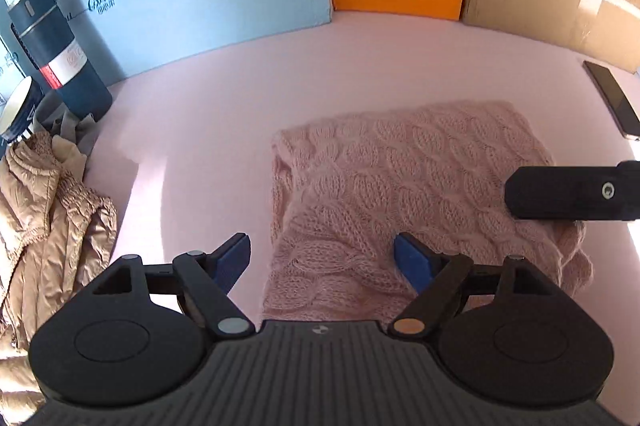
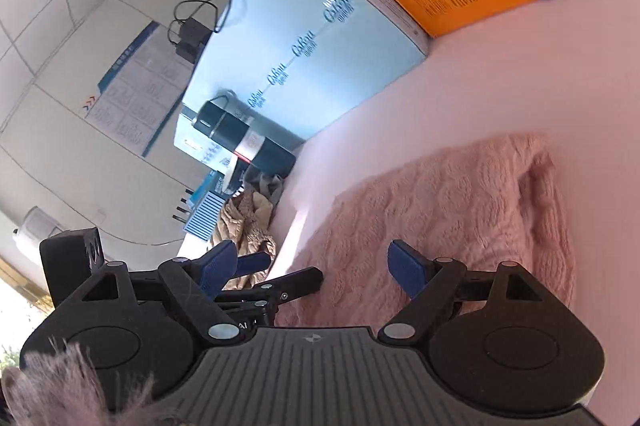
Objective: Fold clothes
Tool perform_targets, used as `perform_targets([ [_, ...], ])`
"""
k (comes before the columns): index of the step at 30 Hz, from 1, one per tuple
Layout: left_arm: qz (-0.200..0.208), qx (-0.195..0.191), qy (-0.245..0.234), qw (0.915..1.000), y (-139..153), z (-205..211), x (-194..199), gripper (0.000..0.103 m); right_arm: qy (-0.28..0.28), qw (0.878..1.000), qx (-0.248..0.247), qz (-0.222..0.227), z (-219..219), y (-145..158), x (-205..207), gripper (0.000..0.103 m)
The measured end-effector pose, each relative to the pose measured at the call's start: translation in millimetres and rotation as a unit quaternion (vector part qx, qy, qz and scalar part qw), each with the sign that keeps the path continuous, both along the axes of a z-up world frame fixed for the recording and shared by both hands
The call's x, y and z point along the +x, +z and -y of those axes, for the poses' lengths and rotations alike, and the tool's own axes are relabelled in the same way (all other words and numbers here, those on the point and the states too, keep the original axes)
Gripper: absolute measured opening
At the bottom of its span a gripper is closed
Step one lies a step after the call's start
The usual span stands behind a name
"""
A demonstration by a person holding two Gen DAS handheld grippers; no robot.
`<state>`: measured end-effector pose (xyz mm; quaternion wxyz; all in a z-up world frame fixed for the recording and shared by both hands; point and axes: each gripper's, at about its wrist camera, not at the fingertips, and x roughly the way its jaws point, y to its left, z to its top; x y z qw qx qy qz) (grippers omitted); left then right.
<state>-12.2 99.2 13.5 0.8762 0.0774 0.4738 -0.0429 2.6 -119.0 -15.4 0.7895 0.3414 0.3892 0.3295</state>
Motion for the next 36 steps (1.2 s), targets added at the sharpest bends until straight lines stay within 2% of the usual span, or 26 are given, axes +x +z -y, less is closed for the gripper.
perform_targets([
  [3, -0.030, -0.014, 0.018, 0.9993, -17.3, -7.3, -5.1, 0.077, -0.015, 0.997, -0.004, -0.069, 5.8, -33.7, -11.6, 0.081],
  [5, -0.032, -0.027, 0.028, 0.9987, -21.3, -11.9, -8.1, 0.080, -0.023, 0.997, 0.024, -0.067, 13.6, -39.5, -19.5, 0.081],
  [8, -0.034, -0.029, 0.034, 0.9985, -22.4, -14.7, -7.0, 0.083, -0.023, 0.997, 0.033, -0.067, 18.7, -35.3, -22.5, 0.082],
  [10, -0.033, -0.032, 0.032, 0.9984, -21.2, -15.9, -6.3, 0.083, -0.020, 0.998, 0.023, -0.053, 19.0, -27.9, -23.7, 0.084],
  [13, -0.029, -0.048, 0.027, 0.9981, -15.3, -20.0, -7.5, 0.083, -0.018, 1.000, 0.000, -0.002, 20.9, -9.1, -27.1, 0.086],
  [15, -0.014, -0.078, 0.025, 0.9965, -4.0, -27.1, -12.3, 0.083, -0.023, 0.998, -0.025, 0.045, 26.2, 5.1, -29.5, 0.092],
  [17, 0.009, -0.122, 0.025, 0.9922, 4.9, -39.4, -18.5, 0.084, -0.042, 0.993, -0.078, 0.077, 30.6, 14.5, -31.3, 0.099],
  [19, 0.023, -0.159, 0.036, 0.9864, 8.5, -51.3, -19.8, 0.085, -0.067, 0.985, -0.133, 0.087, 34.7, 14.4, -29.0, 0.103],
  [21, 0.021, -0.183, 0.054, 0.9815, 6.7, -58.1, -16.7, 0.086, -0.082, 0.981, -0.165, 0.061, 40.0, 3.9, -22.2, 0.103],
  [24, -0.005, -0.196, 0.070, 0.9781, -3.7, -59.2, -6.5, 0.086, -0.099, 0.981, -0.165, 0.021, 45.0, -16.1, -13.0, 0.103],
  [27, -0.013, -0.200, 0.071, 0.9771, -9.9, -58.8, -1.9, 0.086, -0.107, 0.982, -0.155, 0.009, 43.9, -26.8, -12.1, 0.103],
  [29, -0.004, -0.206, 0.064, 0.9763, -7.3, -57.8, -2.9, 0.086, -0.112, 0.983, -0.146, 0.014, 42.1, -27.7, -14.4, 0.103],
  [31, 0.015, -0.211, 0.059, 0.9756, -2.4, -60.7, -2.1, 0.086, -0.116, 0.983, -0.136, 0.032, 39.5, -22.0, -16.1, 0.103],
  [34, 0.048, -0.229, 0.057, 0.9706, 7.6, -68.9, 3.1, 0.086, -0.110, 0.982, -0.128, 0.083, 32.6, -3.1, -17.7, 0.103],
  [36, 0.070, -0.239, 0.066, 0.9664, 15.7, -66.3, 9.5, 0.086, -0.084, 0.987, -0.074, 0.117, 27.1, 7.5, -16.6, 0.103],
])
